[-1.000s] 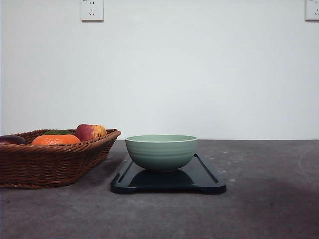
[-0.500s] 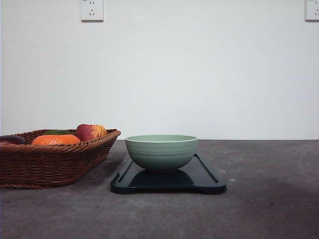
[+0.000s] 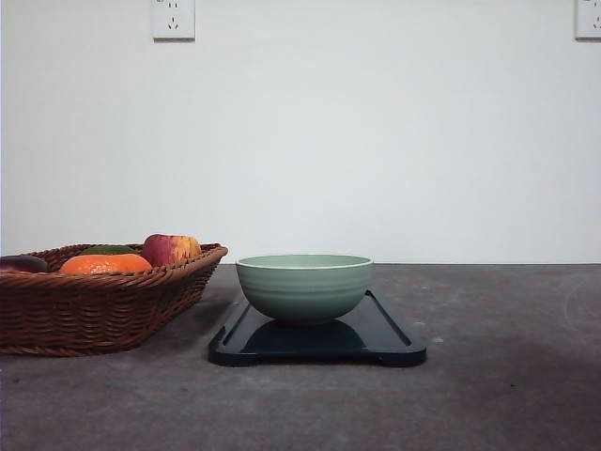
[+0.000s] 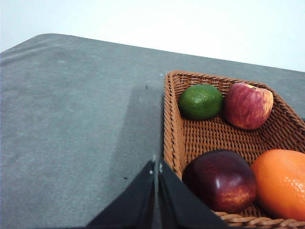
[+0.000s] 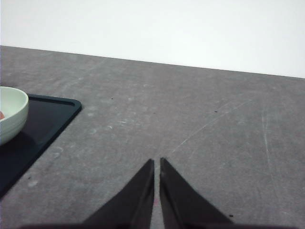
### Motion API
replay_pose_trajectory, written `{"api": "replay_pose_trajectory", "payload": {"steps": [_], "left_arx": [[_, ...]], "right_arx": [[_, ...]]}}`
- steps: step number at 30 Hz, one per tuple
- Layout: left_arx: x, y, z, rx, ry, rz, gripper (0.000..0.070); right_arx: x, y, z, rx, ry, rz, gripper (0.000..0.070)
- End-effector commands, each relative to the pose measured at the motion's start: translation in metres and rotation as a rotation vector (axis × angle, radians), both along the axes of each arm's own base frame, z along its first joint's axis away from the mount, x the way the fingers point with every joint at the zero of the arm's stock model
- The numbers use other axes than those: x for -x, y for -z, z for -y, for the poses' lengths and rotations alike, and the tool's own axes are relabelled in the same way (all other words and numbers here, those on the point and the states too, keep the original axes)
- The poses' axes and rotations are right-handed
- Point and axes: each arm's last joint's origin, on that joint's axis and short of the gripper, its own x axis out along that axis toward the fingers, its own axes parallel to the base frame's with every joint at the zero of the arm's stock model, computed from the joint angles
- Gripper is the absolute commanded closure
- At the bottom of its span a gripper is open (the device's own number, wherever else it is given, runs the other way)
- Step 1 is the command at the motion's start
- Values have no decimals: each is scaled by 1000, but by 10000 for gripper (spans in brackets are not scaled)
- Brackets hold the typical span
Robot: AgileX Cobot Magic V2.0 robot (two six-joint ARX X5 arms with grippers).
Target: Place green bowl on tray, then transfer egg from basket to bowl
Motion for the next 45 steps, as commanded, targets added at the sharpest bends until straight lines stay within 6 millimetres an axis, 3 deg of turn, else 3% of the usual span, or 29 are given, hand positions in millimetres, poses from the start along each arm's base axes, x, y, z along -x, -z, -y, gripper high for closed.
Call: {"api": "replay_pose_trajectory", "payload": {"steps": [1,45], "left_arx": [[-1,7,0,-9,2,-24,700],[-1,7,0,-9,2,-24,700]], "right_arx": [[0,0,0,-13,1,3,688],[0,0,0,-13,0,3,688]]}}
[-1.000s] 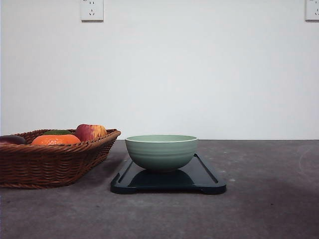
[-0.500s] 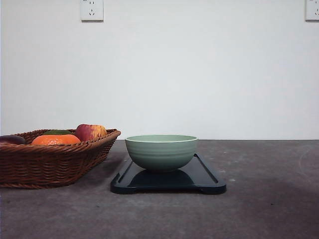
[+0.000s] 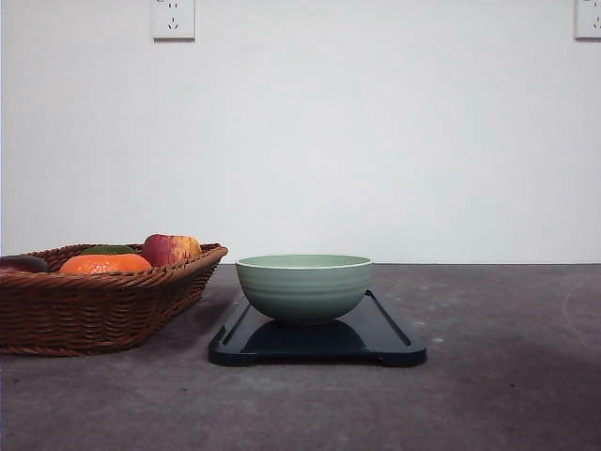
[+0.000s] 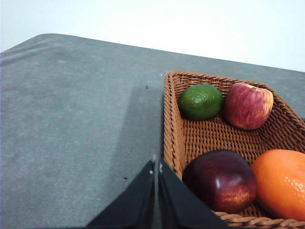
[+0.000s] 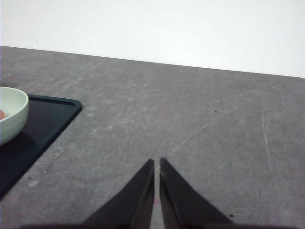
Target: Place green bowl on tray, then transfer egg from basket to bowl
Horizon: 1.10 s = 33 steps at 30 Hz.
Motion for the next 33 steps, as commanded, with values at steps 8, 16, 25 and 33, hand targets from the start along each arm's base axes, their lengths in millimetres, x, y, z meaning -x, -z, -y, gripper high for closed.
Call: {"api": "replay_pose_trajectory", "payload": {"steps": [8,16,25,33], "left_arx": [[-1,7,0,-10,2,-24,700],[-1,7,0,-10,2,-24,700],[-1,7,0,-9,2,-24,700],[-1,7,0,-9,2,-24,700]], "right_arx": [[0,0,0,-11,0,4,689],[0,0,0,-11,1,4,688],[0,0,0,-11,1,4,689],[0,0,0,-12,0,4,689]]}}
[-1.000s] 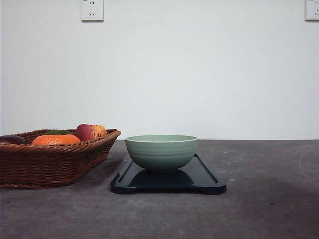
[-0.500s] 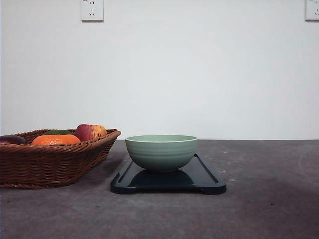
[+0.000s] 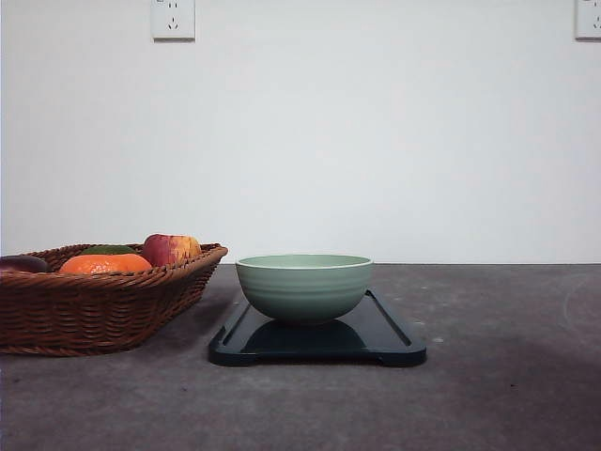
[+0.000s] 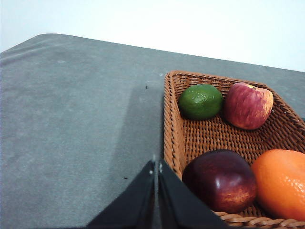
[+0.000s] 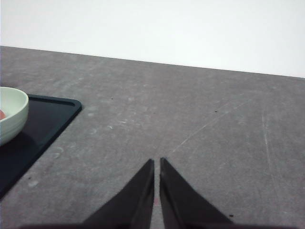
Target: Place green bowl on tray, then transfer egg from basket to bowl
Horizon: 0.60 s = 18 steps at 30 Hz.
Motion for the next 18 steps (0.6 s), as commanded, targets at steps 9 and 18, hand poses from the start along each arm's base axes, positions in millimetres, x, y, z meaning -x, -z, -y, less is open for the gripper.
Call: {"api": "replay_pose_trajectory", "payload": {"steps": [9,18], "left_arx": [[-1,7,0,-10,2,-24,700],[-1,7,0,-10,2,-24,700]], "right_arx": [[0,0,0,-11,0,4,688],[0,0,0,-11,0,4,688]]}}
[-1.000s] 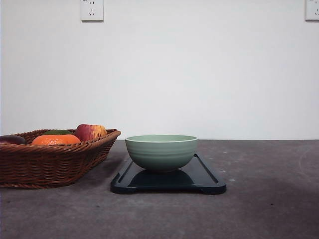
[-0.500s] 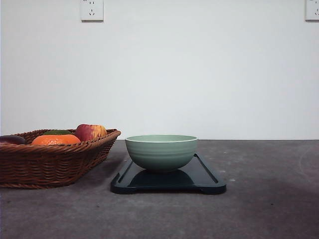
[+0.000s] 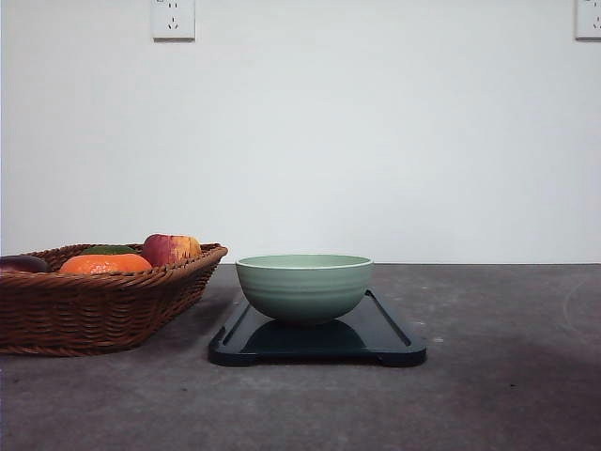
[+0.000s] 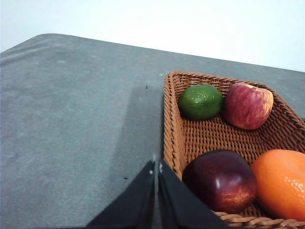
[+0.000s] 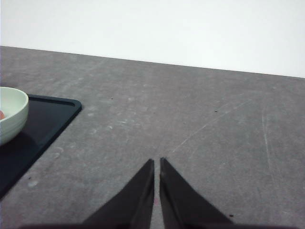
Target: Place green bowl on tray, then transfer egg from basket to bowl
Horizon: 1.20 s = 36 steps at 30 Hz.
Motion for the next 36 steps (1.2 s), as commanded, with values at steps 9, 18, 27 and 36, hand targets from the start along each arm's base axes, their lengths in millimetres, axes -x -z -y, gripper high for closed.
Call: {"api": "replay_pose_trajectory", "payload": {"steps": [9,18,27,36], "left_arx": [[-1,7,0,-10,2,-24,700],[-1,7,0,-10,2,-24,700],[-1,7,0,-10,2,-24,700],[-1,7,0,-10,2,-24,700]], "right_arx": [[0,0,0,-11,0,4,688],[0,0,0,-12,1,4,689],[0,0,0,-11,1,4,689],[0,0,0,-11,1,4,689]]}}
